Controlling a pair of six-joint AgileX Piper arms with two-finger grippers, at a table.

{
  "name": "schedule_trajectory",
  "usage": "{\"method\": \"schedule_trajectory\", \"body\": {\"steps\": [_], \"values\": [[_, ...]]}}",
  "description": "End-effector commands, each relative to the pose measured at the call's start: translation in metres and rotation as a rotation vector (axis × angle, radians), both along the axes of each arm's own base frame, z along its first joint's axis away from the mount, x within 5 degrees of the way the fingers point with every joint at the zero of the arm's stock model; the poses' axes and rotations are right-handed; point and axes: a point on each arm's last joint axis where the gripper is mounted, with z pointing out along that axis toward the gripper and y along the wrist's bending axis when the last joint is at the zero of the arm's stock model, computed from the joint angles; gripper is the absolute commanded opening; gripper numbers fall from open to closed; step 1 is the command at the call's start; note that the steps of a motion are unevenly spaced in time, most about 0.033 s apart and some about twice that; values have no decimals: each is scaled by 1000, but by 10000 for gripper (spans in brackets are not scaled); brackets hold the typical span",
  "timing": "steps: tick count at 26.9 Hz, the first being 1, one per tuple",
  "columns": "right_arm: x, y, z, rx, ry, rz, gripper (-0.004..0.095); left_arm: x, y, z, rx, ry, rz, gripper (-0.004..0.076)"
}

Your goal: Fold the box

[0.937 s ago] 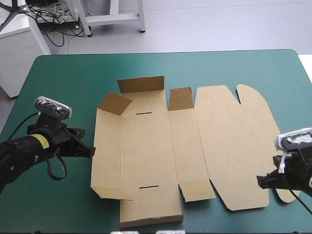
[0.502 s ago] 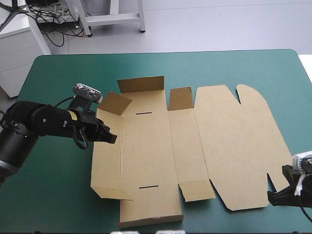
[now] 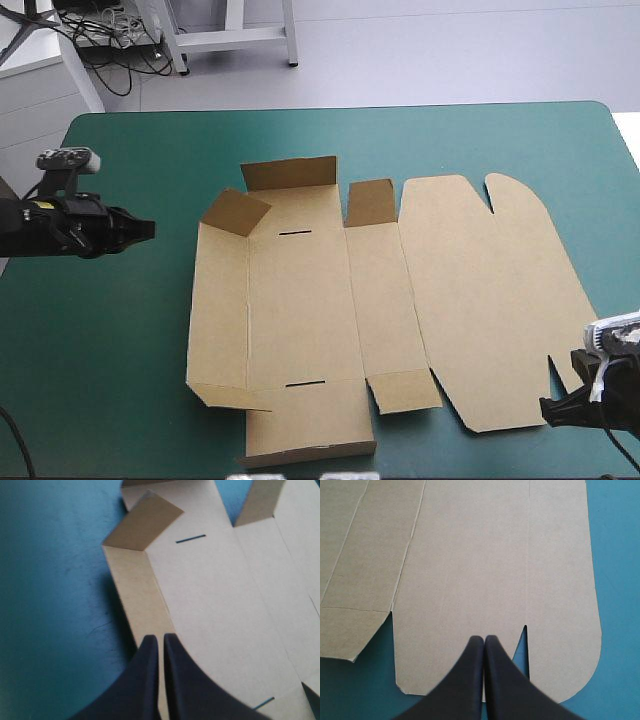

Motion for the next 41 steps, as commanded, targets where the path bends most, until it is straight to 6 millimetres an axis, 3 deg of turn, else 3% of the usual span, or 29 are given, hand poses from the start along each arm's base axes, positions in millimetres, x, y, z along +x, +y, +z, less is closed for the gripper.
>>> {"method": "schedule_trajectory", "body": {"steps": [1,5,8,9,11,14,19,28,33,41], "values": [[1,-1,4,-16,-6,-7,-20,-9,13,14,-51,-19,66,95],[1,-1,4,-16,-6,-7,-20,-10,25,14,-55,-17,122,342],[1,-1,4,-16,-6,-7,-20,-10,25,14,-56,-17,124,652],[1,-1,4,-16,-6,-7,-20,-10,25,13,-53,-12,125,690],[1,-1,4,-16,-8,-7,-20,-9,24,2,-66,23,123,693],[1,-2,5,-19,-11,-9,-20,-10,19,-36,-101,150,99,693],[1,-1,5,-18,-13,-9,-20,-19,14,-82,-139,284,52,693],[2,-1,5,-16,-22,-8,-20,-35,4,-146,-242,391,62,693],[2,-1,5,-13,-21,-6,-20,-42,-3,-162,-304,400,38,693],[2,-1,5,-4,-19,-9,-20,-39,-8,-165,-322,371,72,678]]}}
